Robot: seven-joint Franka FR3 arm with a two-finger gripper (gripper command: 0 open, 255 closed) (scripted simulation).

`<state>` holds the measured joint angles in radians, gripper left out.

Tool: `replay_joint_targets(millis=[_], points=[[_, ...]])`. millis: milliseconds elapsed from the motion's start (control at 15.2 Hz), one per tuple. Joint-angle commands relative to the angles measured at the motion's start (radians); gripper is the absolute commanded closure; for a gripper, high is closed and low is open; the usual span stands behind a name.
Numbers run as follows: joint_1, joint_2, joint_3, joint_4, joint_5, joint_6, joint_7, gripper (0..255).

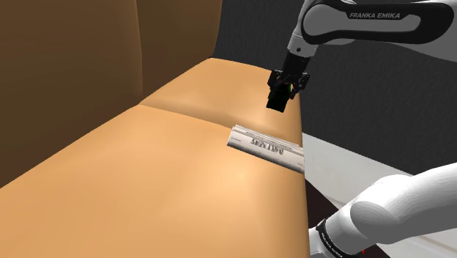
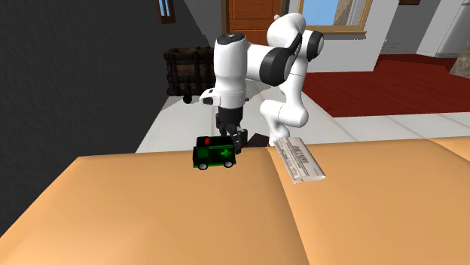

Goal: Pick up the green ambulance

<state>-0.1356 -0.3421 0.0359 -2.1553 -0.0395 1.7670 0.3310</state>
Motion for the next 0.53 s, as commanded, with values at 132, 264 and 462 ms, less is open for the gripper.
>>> replay_joint_targets(millis=[132,264,462], points=[[0.000,0.001,0.000,-0.002,0.000,0.001,0.000,255],[0.000,0.000,0.000,0.011,0.000,-0.014,-0.001,255],[0.000,0.000,0.000,0.051,0.000,-0.054,-0.002,255]])
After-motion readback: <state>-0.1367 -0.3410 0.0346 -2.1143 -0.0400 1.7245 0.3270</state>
